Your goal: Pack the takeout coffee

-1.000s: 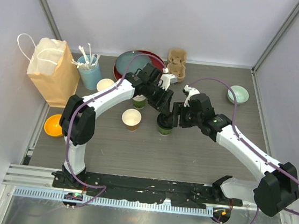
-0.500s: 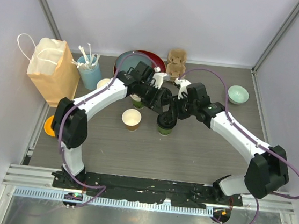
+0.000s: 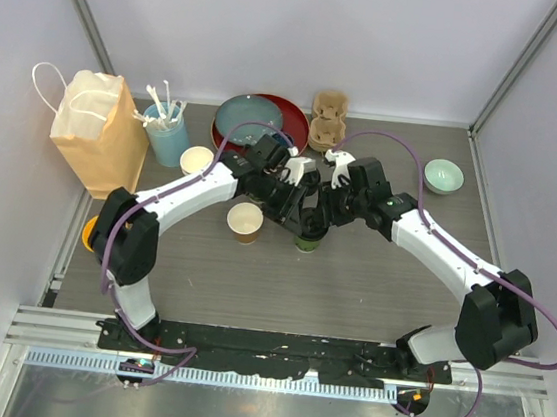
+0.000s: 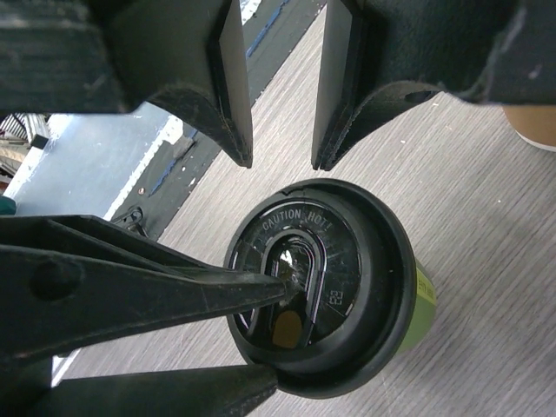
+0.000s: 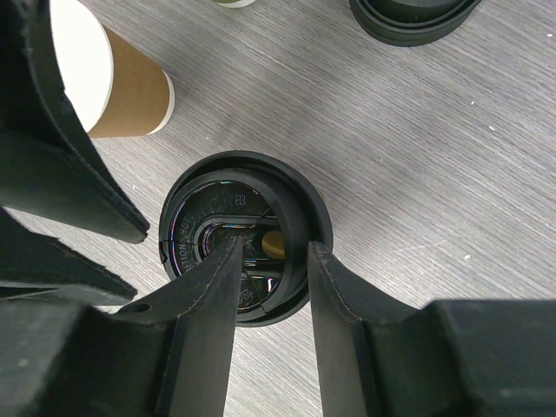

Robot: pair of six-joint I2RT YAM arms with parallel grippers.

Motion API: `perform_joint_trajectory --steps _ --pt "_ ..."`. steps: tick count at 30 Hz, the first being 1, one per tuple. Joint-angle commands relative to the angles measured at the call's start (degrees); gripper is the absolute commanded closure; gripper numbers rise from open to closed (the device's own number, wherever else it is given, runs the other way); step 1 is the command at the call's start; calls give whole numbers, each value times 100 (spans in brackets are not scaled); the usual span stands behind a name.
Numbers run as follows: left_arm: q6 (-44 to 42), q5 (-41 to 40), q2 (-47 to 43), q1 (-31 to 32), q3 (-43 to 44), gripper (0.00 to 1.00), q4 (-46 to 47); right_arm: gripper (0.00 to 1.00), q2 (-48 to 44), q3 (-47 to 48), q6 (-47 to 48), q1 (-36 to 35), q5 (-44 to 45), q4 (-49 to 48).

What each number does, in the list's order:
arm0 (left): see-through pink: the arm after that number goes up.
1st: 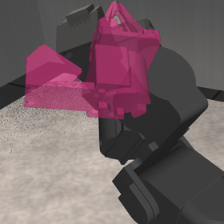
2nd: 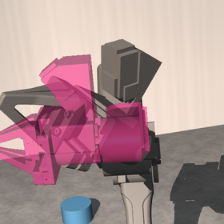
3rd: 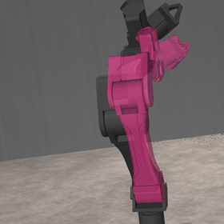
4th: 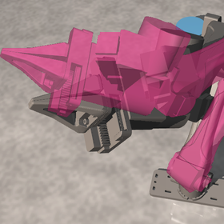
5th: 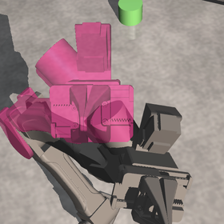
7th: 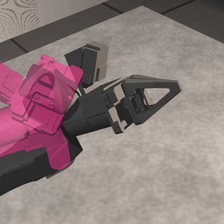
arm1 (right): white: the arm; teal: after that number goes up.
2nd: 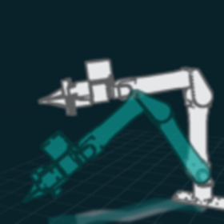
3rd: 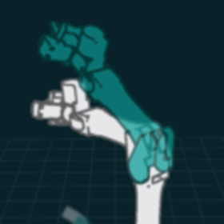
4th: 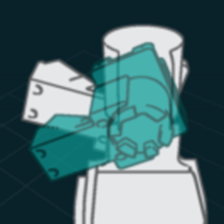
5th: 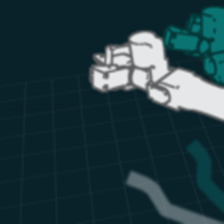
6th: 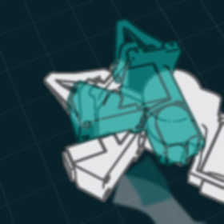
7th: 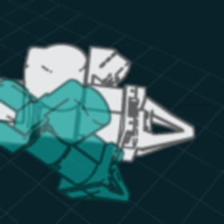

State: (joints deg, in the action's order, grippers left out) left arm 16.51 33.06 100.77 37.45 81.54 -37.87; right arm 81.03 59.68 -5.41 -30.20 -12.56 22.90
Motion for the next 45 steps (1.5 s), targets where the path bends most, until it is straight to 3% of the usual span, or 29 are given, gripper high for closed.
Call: perform_joint_trajectory --steps 1,11,23,35,45 --pt "115 69 127 -1 205 63 254 60 0 44 101 5 8 -277" --pt "-87 -54 145 -1 495 67 122 64 44 210 163 -4 236 -294" --pt "-166 -89 267 -1 372 69 253 85 141 220 225 5 184 -259" --pt "-447 -406 452 -1 38 73 526 94 -412 -536 -3 -188 420 -531" --pt "-605 -362 496 43 -533 76 482 99 -783 -1836 -724 -479 658 -1130"
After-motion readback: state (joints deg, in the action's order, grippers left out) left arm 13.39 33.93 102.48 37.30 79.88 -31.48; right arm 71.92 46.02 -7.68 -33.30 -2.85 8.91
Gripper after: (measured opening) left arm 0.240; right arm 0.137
